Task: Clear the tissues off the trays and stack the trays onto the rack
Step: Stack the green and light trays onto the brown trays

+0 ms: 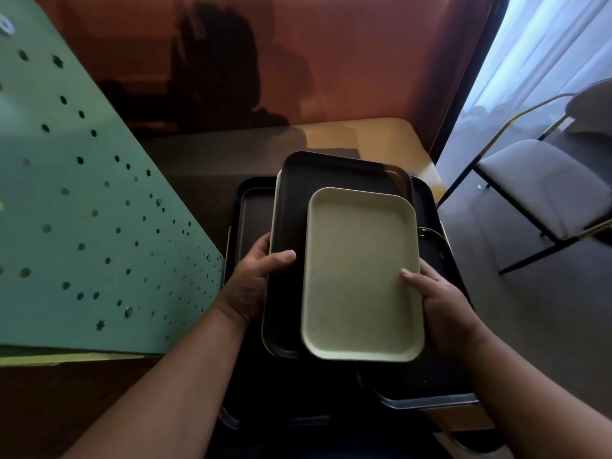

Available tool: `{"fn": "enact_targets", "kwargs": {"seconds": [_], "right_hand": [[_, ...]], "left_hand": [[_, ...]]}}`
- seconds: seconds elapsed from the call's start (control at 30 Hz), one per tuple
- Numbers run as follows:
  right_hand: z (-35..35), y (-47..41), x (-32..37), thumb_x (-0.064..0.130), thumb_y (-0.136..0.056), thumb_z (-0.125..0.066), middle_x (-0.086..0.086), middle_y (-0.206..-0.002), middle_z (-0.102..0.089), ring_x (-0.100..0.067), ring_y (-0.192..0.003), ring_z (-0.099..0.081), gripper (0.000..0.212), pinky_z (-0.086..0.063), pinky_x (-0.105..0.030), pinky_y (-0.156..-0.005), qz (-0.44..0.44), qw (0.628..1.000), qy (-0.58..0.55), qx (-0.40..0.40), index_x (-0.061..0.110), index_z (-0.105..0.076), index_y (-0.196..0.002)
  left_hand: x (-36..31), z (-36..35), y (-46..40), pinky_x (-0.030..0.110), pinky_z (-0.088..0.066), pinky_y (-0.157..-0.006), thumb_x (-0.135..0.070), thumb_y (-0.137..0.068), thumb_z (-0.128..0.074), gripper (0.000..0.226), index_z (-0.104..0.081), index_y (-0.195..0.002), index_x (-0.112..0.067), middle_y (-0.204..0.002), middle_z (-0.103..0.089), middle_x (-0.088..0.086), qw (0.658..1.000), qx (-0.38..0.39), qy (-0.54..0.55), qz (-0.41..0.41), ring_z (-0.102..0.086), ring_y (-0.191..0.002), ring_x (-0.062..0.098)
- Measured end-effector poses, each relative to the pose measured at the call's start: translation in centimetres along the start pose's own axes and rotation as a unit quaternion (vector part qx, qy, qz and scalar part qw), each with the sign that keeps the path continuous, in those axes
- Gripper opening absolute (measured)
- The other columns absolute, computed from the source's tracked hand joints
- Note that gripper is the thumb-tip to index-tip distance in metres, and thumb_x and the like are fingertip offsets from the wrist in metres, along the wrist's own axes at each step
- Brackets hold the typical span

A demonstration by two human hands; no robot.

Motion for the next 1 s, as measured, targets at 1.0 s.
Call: {"fn": "enact_targets", "kwargs": {"seconds": [1.0], "right_hand": [[1.9, -3.1, -1.9, 0.026, -0.080, -0.066, -0.032, -0.129, -0.067, -0.054, -0.121, -0.061, 0.063, -0.058, -0.057, -0.092, -0.110, 0.993, -0.040, -0.036, -0.004, -0.060, -0.136]], "left_hand": [[3.0, 10.1, -4.1, 0.047, -0.051, -0.094, -0.010, -0.090, -0.059, 0.053, -0.042, -0.140, -0.002, -0.142, -0.046, 0.024, 0.651, -0.324, -0.662, 0.184, -0.052, -0.126, 0.039]]}}
Point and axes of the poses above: each hand's wrist, its own y-axis away from the middle knuckle, its own z-axis out of the back of the hand, x = y × z, the point moved 7 cm from there along -y, towards the middle knuckle
